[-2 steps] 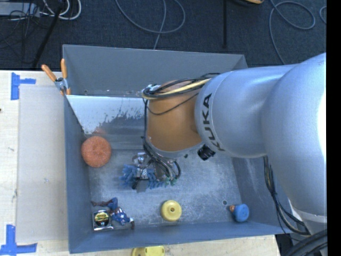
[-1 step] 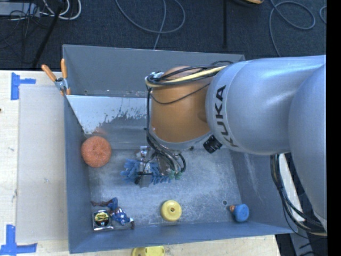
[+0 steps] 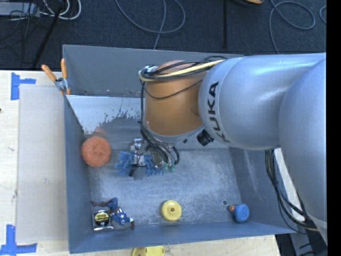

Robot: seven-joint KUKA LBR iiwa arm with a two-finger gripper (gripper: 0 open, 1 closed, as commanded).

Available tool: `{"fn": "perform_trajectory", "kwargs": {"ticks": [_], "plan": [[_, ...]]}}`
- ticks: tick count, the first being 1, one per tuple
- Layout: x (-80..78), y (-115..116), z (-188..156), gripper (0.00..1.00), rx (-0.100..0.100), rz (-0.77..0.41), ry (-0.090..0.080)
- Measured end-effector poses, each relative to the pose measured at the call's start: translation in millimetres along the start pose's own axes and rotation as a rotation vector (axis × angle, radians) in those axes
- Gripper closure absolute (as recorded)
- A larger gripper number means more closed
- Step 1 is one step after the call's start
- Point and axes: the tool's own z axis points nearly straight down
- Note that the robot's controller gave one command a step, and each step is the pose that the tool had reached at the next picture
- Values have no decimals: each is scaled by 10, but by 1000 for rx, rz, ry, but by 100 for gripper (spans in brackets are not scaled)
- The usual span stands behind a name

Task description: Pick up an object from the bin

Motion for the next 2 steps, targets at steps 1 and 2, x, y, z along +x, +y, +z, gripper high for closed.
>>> {"fn": "perform_trajectory", "kwargs": {"ticks": [1,2], "plan": [[-29,-333,-1587,100,4,-31,18],[-41,-356,-1683,100,2,-33,9]]}}
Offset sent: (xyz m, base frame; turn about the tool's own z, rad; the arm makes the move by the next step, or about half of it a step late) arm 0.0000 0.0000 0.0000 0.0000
